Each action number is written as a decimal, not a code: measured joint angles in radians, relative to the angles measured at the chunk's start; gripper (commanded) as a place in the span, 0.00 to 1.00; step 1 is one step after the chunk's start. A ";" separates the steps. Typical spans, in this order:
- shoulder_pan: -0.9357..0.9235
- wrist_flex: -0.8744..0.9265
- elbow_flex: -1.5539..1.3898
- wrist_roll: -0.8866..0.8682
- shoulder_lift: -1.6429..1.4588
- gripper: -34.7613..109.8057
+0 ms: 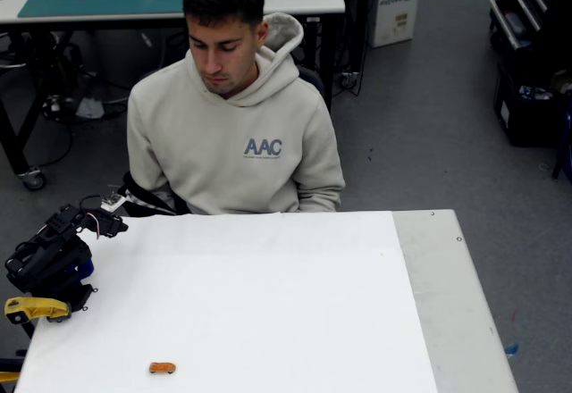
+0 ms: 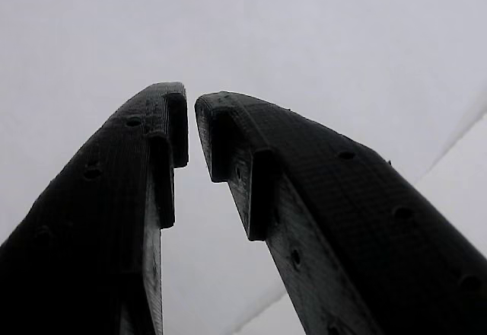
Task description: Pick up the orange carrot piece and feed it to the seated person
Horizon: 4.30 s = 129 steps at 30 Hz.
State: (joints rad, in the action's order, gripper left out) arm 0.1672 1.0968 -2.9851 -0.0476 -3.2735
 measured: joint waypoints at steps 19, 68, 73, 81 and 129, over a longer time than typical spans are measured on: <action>0.000 0.000 0.000 0.000 0.000 0.22; 0.015 0.000 0.000 0.008 -0.011 0.22; 0.003 0.000 0.000 0.009 -0.009 0.22; -0.015 0.000 0.008 0.009 0.003 0.22; -1.118 -0.002 1.117 0.089 1.453 0.22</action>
State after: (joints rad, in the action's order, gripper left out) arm -0.9511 1.0953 -1.8684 0.0414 -1.8208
